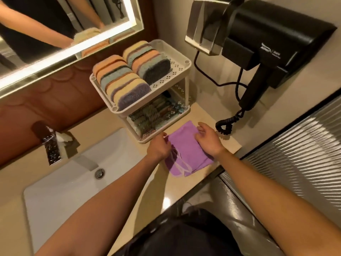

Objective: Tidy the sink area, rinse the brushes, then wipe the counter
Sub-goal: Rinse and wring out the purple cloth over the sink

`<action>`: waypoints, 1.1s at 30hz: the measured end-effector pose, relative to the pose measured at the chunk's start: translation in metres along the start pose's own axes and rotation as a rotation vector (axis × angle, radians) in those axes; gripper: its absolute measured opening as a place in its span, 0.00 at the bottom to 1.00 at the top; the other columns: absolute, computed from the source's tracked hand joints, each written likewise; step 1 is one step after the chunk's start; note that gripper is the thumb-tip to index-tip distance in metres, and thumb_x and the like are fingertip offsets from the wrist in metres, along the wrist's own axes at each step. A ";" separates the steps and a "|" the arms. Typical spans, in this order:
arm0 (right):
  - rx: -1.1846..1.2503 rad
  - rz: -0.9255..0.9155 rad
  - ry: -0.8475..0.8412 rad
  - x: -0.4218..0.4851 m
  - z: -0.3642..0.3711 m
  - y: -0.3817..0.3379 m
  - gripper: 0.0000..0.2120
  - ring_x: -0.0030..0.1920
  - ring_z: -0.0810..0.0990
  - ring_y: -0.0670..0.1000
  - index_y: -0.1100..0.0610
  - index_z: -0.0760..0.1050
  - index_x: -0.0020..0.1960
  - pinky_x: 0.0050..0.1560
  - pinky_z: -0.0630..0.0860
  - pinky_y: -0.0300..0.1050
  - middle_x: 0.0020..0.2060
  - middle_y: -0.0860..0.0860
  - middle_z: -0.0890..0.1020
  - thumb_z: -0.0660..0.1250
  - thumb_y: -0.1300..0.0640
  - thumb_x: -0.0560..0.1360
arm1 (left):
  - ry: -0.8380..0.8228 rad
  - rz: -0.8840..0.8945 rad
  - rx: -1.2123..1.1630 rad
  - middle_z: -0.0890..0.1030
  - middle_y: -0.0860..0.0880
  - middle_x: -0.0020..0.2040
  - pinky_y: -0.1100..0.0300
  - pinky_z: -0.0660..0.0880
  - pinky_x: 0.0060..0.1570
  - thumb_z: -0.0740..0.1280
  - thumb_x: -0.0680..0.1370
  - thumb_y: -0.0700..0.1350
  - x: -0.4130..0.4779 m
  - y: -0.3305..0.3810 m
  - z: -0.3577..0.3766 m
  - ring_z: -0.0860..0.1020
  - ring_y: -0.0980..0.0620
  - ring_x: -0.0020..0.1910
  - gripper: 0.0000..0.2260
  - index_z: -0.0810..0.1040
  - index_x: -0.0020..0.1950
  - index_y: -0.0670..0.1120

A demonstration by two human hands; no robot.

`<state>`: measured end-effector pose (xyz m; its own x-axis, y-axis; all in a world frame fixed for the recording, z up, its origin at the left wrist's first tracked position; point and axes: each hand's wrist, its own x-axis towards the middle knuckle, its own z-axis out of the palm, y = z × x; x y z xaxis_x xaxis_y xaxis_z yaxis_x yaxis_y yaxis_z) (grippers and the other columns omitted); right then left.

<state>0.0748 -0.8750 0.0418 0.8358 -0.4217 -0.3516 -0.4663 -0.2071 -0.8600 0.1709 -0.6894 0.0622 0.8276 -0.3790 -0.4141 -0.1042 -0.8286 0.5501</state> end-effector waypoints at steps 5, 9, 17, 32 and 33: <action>-0.335 -0.204 -0.040 0.002 0.011 0.030 0.27 0.76 0.66 0.55 0.59 0.65 0.77 0.77 0.59 0.44 0.76 0.55 0.68 0.67 0.60 0.80 | 0.029 0.321 0.259 0.78 0.45 0.61 0.53 0.72 0.57 0.67 0.77 0.47 -0.003 -0.017 0.030 0.75 0.42 0.60 0.16 0.77 0.65 0.47; -0.665 -0.293 -0.219 0.008 0.020 0.054 0.38 0.81 0.52 0.57 0.55 0.56 0.81 0.80 0.53 0.53 0.81 0.56 0.55 0.69 0.45 0.78 | -0.022 0.490 0.432 0.74 0.43 0.68 0.48 0.66 0.65 0.66 0.78 0.58 -0.001 -0.021 0.055 0.70 0.40 0.69 0.23 0.76 0.67 0.46; -1.036 -0.368 -0.263 0.010 0.030 0.077 0.42 0.81 0.40 0.62 0.54 0.43 0.83 0.80 0.46 0.58 0.81 0.60 0.42 0.60 0.37 0.80 | -0.130 0.401 0.589 0.44 0.46 0.83 0.44 0.37 0.77 0.52 0.82 0.65 -0.005 -0.040 0.080 0.37 0.44 0.80 0.34 0.50 0.83 0.50; -1.114 -0.201 -0.212 0.000 0.046 0.038 0.33 0.81 0.39 0.58 0.52 0.40 0.83 0.78 0.38 0.62 0.82 0.54 0.41 0.52 0.45 0.85 | -0.173 0.426 0.504 0.48 0.48 0.83 0.45 0.46 0.78 0.59 0.83 0.49 -0.013 -0.022 0.025 0.47 0.45 0.82 0.29 0.53 0.83 0.50; -1.096 -0.197 -0.215 -0.002 0.051 0.030 0.32 0.81 0.39 0.58 0.53 0.40 0.83 0.79 0.38 0.61 0.82 0.53 0.41 0.51 0.47 0.85 | -0.131 0.427 0.489 0.48 0.48 0.83 0.45 0.46 0.78 0.59 0.83 0.48 -0.015 -0.027 0.018 0.47 0.45 0.82 0.29 0.53 0.83 0.50</action>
<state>0.0734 -0.8353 -0.0021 0.9059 -0.1575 -0.3932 -0.2352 -0.9591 -0.1576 0.1517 -0.6690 0.0406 0.5875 -0.7370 -0.3341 -0.6723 -0.6744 0.3053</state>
